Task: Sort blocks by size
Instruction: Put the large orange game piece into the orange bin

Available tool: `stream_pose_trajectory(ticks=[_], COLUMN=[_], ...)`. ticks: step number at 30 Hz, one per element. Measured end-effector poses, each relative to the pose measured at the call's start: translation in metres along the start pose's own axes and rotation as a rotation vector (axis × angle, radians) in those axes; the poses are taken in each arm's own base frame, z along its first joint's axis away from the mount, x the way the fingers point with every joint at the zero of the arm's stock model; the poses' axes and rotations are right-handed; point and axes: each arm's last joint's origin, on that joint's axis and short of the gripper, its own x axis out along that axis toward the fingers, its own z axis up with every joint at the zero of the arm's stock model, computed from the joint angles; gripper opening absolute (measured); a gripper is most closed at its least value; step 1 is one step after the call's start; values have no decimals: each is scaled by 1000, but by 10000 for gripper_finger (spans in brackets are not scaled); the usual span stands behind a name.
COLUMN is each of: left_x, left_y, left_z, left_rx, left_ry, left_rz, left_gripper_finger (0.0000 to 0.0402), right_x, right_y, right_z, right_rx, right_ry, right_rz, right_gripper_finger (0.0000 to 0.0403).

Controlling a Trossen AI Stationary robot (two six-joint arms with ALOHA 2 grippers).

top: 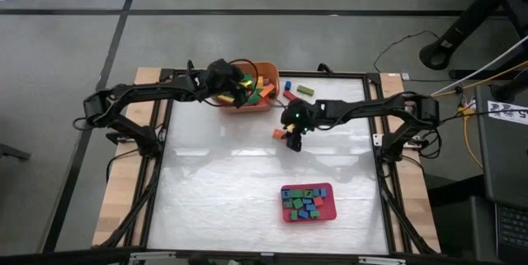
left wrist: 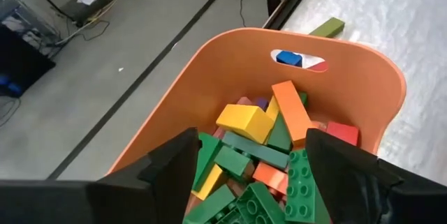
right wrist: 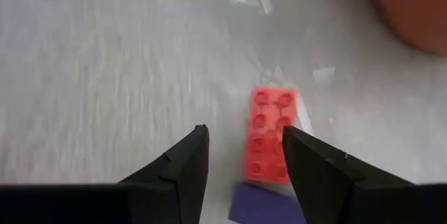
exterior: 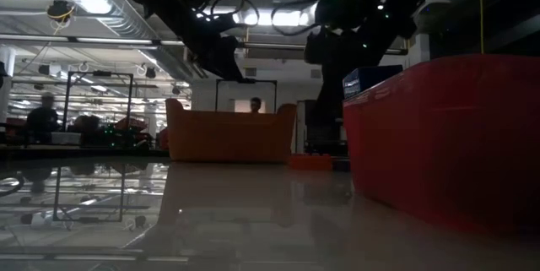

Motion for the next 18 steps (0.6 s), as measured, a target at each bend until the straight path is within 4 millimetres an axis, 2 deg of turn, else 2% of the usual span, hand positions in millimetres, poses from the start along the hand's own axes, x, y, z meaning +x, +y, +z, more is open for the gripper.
stream_pose_trajectory(ticks=[8,18], left_x=[0,-2], left_y=[-3,-9], left_z=[-1,-7], left_rx=[5,17], left_ry=[3,68], left_rz=[-21,-49], left_gripper_finger=[246,244], right_x=[24,53], right_y=[14,6], right_z=[-11,-21], right_rx=[-59,-51], right_ry=[60,112], right_rz=[-165,-199], right_gripper_finger=[183,183])
